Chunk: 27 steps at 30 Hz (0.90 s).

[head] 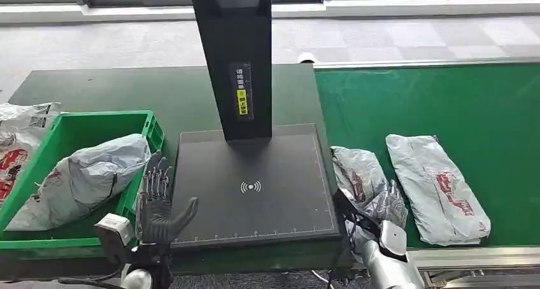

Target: Moved the parcel from conveyor to table for the left to box.

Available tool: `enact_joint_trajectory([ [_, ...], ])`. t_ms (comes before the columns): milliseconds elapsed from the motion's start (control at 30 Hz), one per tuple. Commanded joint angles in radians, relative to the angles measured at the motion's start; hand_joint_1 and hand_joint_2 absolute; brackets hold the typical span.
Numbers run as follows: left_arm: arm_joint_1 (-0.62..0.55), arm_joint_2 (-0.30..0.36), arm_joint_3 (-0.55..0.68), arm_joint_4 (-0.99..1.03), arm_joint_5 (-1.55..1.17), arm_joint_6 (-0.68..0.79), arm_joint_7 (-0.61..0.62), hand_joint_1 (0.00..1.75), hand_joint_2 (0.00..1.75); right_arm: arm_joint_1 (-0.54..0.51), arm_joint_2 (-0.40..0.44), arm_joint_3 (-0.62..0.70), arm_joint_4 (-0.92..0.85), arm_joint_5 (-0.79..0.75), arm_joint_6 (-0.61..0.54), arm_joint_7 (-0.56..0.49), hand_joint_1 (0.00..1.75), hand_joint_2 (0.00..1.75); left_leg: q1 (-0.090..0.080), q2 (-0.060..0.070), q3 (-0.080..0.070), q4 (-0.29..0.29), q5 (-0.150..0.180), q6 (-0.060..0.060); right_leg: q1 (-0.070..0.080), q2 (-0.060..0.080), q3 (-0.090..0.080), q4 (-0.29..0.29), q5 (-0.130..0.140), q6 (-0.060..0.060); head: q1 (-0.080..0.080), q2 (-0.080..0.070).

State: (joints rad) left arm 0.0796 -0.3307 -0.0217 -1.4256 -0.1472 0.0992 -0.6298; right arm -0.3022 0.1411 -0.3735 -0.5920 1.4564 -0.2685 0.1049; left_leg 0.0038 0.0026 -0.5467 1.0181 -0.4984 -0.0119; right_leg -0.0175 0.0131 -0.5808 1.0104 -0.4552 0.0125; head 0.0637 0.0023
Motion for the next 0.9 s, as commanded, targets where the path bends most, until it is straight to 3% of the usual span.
enact_joint_trajectory([
  [33, -0.033, 0.007, 0.014, 0.06, 0.004, -0.002, 0.001, 0.0, 1.75, 0.006, -0.021, -0.052, 0.126, -0.015, 0.022, -0.014, 1.75, 1.75, 0.001, -0.002, -0.003, -0.002, 0.002, 0.0, 0.001, -0.003, -0.002, -0.002, 0.002, -0.001, 0.0, 0.0],
  [167, -0.033, 0.007, 0.014, 0.06, 0.004, -0.002, 0.001, 0.0, 1.75, 0.006, -0.021, -0.052, 0.126, -0.015, 0.022, -0.014, 1.75, 1.75, 0.001, -0.002, 0.0, -0.002, 0.002, -0.001, 0.002, -0.002, 0.001, -0.003, 0.001, 0.0, 0.0, 0.0],
  [267, -0.033, 0.007, 0.014, 0.06, 0.004, -0.002, 0.001, 0.0, 1.75, 0.006, -0.021, -0.052, 0.126, -0.015, 0.022, -0.014, 1.75, 1.75, 0.0, -0.001, 0.011, -0.001, 0.001, -0.001, 0.002, -0.001, 0.003, -0.002, 0.0, -0.001, 0.0, 0.0],
  [567, -0.036, 0.007, 0.023, 0.047, 0.006, -0.001, 0.005, 0.0, 1.75, 0.002, -0.013, -0.046, 0.108, -0.038, -0.013, -0.02, 1.75, 1.75, 0.001, -0.003, 0.007, -0.002, 0.003, -0.001, 0.003, -0.003, 0.0, -0.003, 0.001, -0.001, 0.0, 0.0],
  [633, -0.025, 0.003, 0.036, 0.036, 0.012, 0.007, 0.006, 0.0, 1.75, -0.007, 0.013, -0.087, 0.043, -0.12, -0.189, -0.11, 1.75, 1.75, 0.001, -0.003, 0.007, -0.003, 0.003, -0.001, 0.003, -0.003, 0.0, -0.003, 0.002, -0.001, 0.0, 0.0],
  [667, -0.014, -0.001, 0.042, 0.022, 0.009, 0.006, 0.006, 0.0, 1.75, 0.006, 0.035, -0.099, -0.046, -0.198, -0.275, -0.206, 1.75, 1.75, 0.0, -0.001, 0.008, -0.001, 0.002, -0.001, 0.002, 0.0, 0.0, -0.001, 0.001, -0.001, 0.0, 0.0],
  [700, -0.008, -0.001, 0.044, 0.016, 0.008, 0.005, 0.006, 0.0, 1.75, 0.011, 0.039, -0.089, -0.089, -0.206, -0.274, -0.215, 1.75, 1.75, 0.001, -0.001, 0.007, -0.002, 0.002, -0.001, 0.002, 0.0, -0.001, -0.002, 0.002, -0.001, 0.0, 0.0],
  [800, -0.008, -0.006, 0.049, 0.028, -0.004, -0.003, -0.003, 0.0, 1.75, 0.114, 0.097, -0.023, -0.421, -0.4, -0.376, -0.415, 1.75, 1.75, -0.001, -0.001, 0.002, 0.0, 0.001, -0.001, 0.0, 0.0, -0.005, 0.001, 0.001, -0.001, 0.0, 0.0],
  [900, -0.017, -0.011, 0.05, 0.042, -0.008, -0.006, -0.01, 0.0, 1.75, 0.172, 0.13, 0.013, -0.593, -0.49, -0.43, -0.497, 1.75, 1.75, 0.0, -0.003, -0.002, -0.001, 0.002, -0.001, 0.0, -0.002, -0.008, 0.0, 0.001, -0.002, 0.0, 0.0],
])
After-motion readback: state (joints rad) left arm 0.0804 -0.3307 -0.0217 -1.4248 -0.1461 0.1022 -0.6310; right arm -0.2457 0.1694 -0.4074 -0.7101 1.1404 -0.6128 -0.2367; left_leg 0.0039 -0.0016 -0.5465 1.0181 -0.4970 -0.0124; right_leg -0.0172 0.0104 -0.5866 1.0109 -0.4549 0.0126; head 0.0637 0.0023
